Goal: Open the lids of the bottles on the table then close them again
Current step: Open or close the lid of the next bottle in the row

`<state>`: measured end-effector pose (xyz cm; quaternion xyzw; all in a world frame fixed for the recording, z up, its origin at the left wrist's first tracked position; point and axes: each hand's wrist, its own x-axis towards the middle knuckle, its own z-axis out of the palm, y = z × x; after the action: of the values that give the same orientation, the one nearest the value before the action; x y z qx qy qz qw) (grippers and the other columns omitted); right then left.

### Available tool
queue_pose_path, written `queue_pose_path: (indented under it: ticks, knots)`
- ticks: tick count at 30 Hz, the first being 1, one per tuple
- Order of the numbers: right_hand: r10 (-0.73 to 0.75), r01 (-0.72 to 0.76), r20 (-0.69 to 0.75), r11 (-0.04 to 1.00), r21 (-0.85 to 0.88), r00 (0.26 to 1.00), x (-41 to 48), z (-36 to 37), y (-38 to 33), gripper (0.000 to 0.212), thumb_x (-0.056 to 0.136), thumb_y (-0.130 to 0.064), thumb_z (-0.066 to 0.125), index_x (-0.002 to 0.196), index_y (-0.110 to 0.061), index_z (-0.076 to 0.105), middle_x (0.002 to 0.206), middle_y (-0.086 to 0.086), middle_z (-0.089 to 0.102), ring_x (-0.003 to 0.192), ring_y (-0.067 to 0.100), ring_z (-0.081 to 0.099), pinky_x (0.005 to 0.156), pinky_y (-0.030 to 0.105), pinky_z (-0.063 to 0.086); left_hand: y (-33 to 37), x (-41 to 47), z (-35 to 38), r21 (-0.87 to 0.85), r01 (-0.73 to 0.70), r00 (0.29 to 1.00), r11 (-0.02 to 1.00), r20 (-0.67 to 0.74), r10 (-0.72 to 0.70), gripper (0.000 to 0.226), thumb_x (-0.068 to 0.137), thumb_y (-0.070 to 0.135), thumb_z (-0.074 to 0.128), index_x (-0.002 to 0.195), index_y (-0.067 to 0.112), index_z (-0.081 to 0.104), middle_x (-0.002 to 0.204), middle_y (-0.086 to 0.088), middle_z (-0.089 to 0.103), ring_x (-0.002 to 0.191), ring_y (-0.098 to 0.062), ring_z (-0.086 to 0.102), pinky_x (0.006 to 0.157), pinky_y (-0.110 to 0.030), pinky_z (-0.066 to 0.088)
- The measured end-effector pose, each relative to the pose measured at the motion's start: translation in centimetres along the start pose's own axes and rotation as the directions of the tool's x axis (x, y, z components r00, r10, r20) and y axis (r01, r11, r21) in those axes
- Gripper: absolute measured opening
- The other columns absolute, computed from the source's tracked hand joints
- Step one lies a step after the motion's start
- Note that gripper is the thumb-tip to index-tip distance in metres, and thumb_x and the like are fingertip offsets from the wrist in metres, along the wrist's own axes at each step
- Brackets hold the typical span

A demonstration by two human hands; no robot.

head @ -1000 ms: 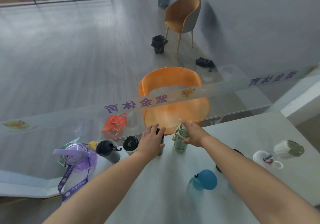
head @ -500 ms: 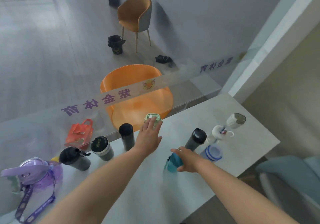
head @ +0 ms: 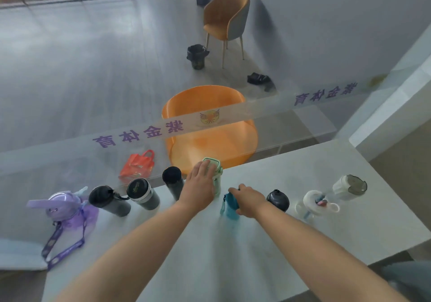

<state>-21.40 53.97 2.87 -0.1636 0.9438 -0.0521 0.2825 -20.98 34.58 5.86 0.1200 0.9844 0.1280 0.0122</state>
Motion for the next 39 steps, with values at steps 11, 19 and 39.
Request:
queue_pose_path:
  ticks: [11,19,39]
  knots:
    - [-0.13,0.127,-0.066,0.991,-0.039,0.989,6.7,-5.3,6.7,0.065,0.083,-0.027,0.073,0.141,-0.02,0.044,0.126,0.012,0.052,0.114,0.033,0.055,0.09,0.043,0.053,2.7,0.9,1.6,0.02,0.232,0.971,0.972,-0.054,-0.231,0.06,0.082,0.025,0.032,0.141,0.013,0.032,0.148,-0.01,0.035,0.139,-0.032,0.028,0.109,-0.049,0.033]
    - [-0.171,0.17,-0.04,0.985,-0.013,0.985,8.6,-6.7,8.1,0.075,0.084,-0.03,0.075,0.149,-0.024,0.037,0.13,0.009,0.049,0.115,0.032,0.056,0.093,0.041,0.051,3.3,1.3,2.2,0.026,0.278,0.959,0.96,-0.071,-0.275,0.062,0.08,0.027,0.031,0.141,0.012,0.034,0.148,-0.01,0.036,0.139,-0.031,0.029,0.111,-0.047,0.031]
    - [-0.11,0.112,-0.069,0.993,0.027,0.992,3.1,-7.3,10.1,0.073,0.091,-0.048,0.062,0.152,-0.026,0.03,0.145,0.008,0.046,0.131,0.031,0.047,0.107,0.045,0.042,5.6,1.5,0.8,-0.084,-0.063,0.956,0.994,-0.292,0.036,0.029,0.089,0.01,0.048,0.116,0.009,0.058,0.118,-0.008,0.059,0.111,-0.029,0.052,0.096,-0.042,0.044]
